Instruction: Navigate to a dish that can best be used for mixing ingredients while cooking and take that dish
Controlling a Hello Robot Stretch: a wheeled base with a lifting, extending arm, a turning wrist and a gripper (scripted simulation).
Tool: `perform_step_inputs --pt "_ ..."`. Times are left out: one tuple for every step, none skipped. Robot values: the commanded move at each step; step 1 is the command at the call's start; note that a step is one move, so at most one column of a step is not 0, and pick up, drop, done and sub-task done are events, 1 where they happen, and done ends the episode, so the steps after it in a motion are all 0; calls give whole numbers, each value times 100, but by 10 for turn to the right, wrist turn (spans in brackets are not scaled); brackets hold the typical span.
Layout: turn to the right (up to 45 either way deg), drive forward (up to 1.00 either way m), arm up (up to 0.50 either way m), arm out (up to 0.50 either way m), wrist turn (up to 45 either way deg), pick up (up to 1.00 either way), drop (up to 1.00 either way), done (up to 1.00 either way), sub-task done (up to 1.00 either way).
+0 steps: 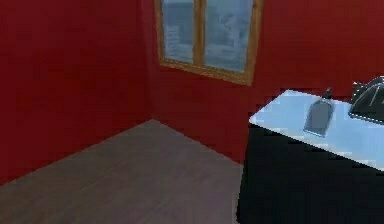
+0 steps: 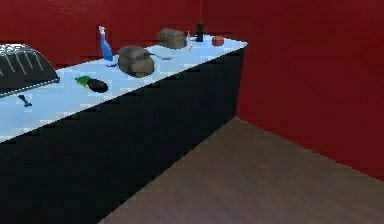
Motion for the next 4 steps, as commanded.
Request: perform_step_inputs --pt "300 0 0 0 0 0 0 0 0" --pt "30 0 0 0 0 0 0 0 0" --pt "-120 0 0 0 0 0 0 0 0" --pt "-150 0 0 0 0 0 0 0 0"
